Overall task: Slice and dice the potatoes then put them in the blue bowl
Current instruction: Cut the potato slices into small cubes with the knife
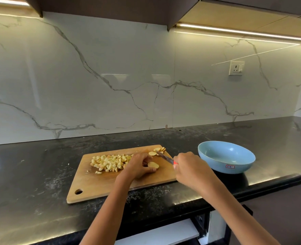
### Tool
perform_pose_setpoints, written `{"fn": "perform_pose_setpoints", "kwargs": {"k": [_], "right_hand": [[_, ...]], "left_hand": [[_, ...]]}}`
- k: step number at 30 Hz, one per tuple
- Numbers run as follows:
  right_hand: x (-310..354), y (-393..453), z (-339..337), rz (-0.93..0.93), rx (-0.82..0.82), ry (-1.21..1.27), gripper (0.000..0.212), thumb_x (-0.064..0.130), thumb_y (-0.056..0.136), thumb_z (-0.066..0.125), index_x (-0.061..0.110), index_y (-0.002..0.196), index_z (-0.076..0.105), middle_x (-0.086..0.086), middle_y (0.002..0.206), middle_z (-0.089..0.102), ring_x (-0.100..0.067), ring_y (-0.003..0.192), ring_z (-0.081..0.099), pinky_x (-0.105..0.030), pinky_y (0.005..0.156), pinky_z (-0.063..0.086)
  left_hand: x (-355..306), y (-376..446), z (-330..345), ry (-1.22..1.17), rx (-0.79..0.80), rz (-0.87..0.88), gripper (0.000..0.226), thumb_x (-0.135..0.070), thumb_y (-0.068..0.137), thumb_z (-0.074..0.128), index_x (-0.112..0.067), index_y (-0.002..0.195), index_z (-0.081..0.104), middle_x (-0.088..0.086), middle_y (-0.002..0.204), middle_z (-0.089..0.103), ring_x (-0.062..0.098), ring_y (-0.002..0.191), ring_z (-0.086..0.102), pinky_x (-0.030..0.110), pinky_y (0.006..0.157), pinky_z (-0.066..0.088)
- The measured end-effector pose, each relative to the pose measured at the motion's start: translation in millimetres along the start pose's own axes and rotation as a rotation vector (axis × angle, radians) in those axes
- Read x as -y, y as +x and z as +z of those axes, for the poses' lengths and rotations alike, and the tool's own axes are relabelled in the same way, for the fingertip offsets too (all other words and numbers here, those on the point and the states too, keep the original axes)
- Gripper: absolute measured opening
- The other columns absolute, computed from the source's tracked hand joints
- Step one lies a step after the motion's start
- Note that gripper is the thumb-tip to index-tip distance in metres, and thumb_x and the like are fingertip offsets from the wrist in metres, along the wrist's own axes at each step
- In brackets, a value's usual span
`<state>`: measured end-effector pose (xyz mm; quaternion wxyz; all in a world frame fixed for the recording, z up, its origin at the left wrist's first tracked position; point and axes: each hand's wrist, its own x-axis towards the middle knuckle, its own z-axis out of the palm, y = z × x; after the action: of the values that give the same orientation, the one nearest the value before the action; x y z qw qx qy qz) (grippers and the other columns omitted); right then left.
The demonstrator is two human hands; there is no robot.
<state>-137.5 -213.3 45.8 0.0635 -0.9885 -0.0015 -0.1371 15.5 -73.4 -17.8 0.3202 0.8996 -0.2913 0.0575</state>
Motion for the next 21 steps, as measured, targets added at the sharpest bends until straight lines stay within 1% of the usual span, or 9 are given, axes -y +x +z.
{"fn": "perform_pose_setpoints", "kwargs": {"k": [2,4,5,7,9,11,14,16,21], "right_hand": [[5,7,7,0.014,-0.029,0.027,0.014,0.017,0.096,0.046,0.011,0.093,0.058,0.006,0.064,0.036,-0.006,0.054,0.038,-0.019,0.045,0.025],[10,13,18,0.025,-0.015,0.047,0.013,0.017,0.096,0.046,0.013,0.084,0.052,0.004,0.065,0.040,-0.012,0.059,0.045,-0.021,0.050,0.031],[12,16,23,0.031,0.004,0.055,0.014,0.016,0.095,0.046,0.014,0.082,0.049,0.002,0.068,0.045,-0.014,0.064,0.047,-0.023,0.055,0.035],[14,19,31,0.042,0.040,0.073,0.013,0.015,0.096,0.046,0.014,0.084,0.050,-0.004,0.078,0.052,-0.017,0.071,0.050,-0.026,0.063,0.036],[15,21,36,0.049,0.049,0.094,0.012,0.015,0.096,0.045,0.015,0.085,0.051,-0.002,0.080,0.048,-0.021,0.081,0.058,-0.027,0.066,0.036],[16,22,40,0.054,0.056,0.103,0.012,0.016,0.096,0.045,0.015,0.084,0.048,-0.001,0.082,0.049,-0.022,0.090,0.060,-0.027,0.067,0.036],[16,26,46,0.062,0.064,0.097,0.013,0.017,0.096,0.045,0.011,0.098,0.056,-0.006,0.098,0.060,-0.021,0.093,0.060,-0.026,0.068,0.037],[17,27,49,0.067,0.060,0.092,0.017,0.018,0.097,0.045,0.011,0.108,0.056,-0.005,0.106,0.060,-0.020,0.096,0.059,-0.026,0.069,0.038],[17,32,51,0.084,0.088,0.096,0.019,0.020,0.096,0.048,0.012,0.112,0.054,-0.005,0.107,0.059,-0.020,0.098,0.059,-0.027,0.071,0.040]], "left_hand": [[2,-1,-1,-0.050,-0.006,-0.040,0.055,-0.027,0.077,0.074,-0.015,0.125,0.050,-0.001,0.107,0.057,0.011,0.095,0.055,0.020,0.085,0.048],[3,-2,-1,-0.066,-0.023,-0.041,0.059,-0.026,0.076,0.075,-0.014,0.127,0.047,-0.001,0.101,0.057,0.011,0.092,0.056,0.019,0.082,0.048],[3,-2,-1,-0.067,-0.037,-0.037,0.060,-0.026,0.076,0.075,-0.013,0.127,0.047,-0.001,0.099,0.058,0.011,0.091,0.057,0.019,0.082,0.049],[3,-2,-2,-0.057,-0.060,-0.038,0.060,-0.026,0.075,0.076,-0.013,0.127,0.048,-0.002,0.097,0.058,0.011,0.090,0.057,0.019,0.081,0.049],[2,-3,-2,-0.056,-0.070,-0.043,0.058,-0.025,0.076,0.075,-0.014,0.126,0.048,-0.003,0.096,0.058,0.010,0.088,0.057,0.018,0.081,0.049],[0,-3,-2,-0.066,-0.073,-0.044,0.057,-0.024,0.076,0.075,-0.013,0.126,0.048,-0.004,0.095,0.058,0.008,0.086,0.056,0.017,0.080,0.048],[0,-2,-1,-0.072,-0.070,-0.049,0.057,-0.023,0.077,0.074,-0.013,0.126,0.048,0.000,0.099,0.061,0.008,0.087,0.056,0.017,0.080,0.048],[0,-2,-2,-0.075,-0.069,-0.050,0.057,-0.022,0.077,0.074,-0.013,0.126,0.048,0.002,0.100,0.062,0.009,0.087,0.057,0.019,0.081,0.049],[0,-2,-2,-0.077,-0.088,-0.038,0.056,-0.019,0.075,0.075,-0.011,0.124,0.050,0.003,0.097,0.064,0.011,0.087,0.059,0.019,0.081,0.050]]}}
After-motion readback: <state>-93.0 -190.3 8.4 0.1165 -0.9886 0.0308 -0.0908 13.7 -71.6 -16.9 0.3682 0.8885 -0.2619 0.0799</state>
